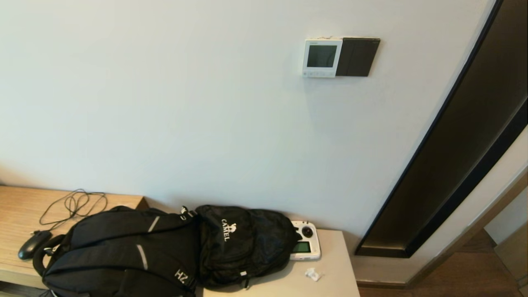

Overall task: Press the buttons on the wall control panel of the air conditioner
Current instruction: Turn on the central air conditioner

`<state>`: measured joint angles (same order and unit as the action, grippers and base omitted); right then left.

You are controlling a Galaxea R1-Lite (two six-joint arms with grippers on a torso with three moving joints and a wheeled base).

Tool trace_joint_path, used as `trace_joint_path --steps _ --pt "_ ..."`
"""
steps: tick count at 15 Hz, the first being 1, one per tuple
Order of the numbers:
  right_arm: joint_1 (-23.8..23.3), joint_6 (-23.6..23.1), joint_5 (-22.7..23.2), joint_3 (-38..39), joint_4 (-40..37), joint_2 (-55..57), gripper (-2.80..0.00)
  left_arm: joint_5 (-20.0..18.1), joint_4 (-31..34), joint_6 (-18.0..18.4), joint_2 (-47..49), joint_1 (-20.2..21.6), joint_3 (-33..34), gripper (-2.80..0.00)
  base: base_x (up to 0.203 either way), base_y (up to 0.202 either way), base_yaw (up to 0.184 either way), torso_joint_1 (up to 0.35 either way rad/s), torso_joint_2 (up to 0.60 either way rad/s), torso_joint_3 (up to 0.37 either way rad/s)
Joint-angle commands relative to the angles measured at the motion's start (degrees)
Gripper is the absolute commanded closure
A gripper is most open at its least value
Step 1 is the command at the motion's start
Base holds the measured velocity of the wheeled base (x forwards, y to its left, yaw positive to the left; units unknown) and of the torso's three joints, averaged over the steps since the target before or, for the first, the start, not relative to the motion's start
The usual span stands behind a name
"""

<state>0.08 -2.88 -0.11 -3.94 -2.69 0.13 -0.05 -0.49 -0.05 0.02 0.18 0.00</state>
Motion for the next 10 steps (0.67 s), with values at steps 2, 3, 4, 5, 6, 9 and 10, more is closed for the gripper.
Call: trace_joint_path --steps 2,3,4,5,6,9,10 --pt "0.01 -0.31 -0.03 -6.04 -1.13 1.15 0.00 -0.04 -0.04 0.04 -0.02 -0.01 0.00 0.00 0.000 0.000 0.000 0.000 0.00 0.000" --pt "0.01 -0.34 0.00 -7.65 -1.35 3.38 0.00 -0.04 -0.04 -0.04 -0.02 0.08 0.00 0.00 0.000 0.000 0.000 0.000 0.00 0.000" --pt "-0.01 -0.36 0.02 -9.41 -1.18 6.10 0.00 -0.04 -0.04 -0.04 -0.02 -0.01 0.00 0.00 0.000 0.000 0.000 0.000 0.00 0.000" --pt "-0.13 -0.34 0.08 -11.33 -0.50 9.33 0.00 -0.04 -0.04 -0.04 -0.02 -0.01 0.00 0.00 0.000 0.000 0.000 0.000 0.00 0.000" --pt "-0.43 -0.26 0.12 -13.09 1.32 13.42 0.00 -0.04 -0.04 -0.04 -0.02 -0.01 0.00 0.00 0.000 0.000 0.000 0.000 0.00 0.000" --pt "-1.18 -0.25 0.15 -18.32 10.95 28.56 0.00 -0.04 -0.04 -0.04 -0.02 -0.01 0.00 0.00 0.000 0.000 0.000 0.000 0.00 0.000" --pt "-1.32 -0.24 0.14 -20.76 14.12 33.77 0.00 -0.04 -0.04 -0.04 -0.02 -0.01 0.00 0.00 0.000 0.000 0.000 0.000 0.00 0.000"
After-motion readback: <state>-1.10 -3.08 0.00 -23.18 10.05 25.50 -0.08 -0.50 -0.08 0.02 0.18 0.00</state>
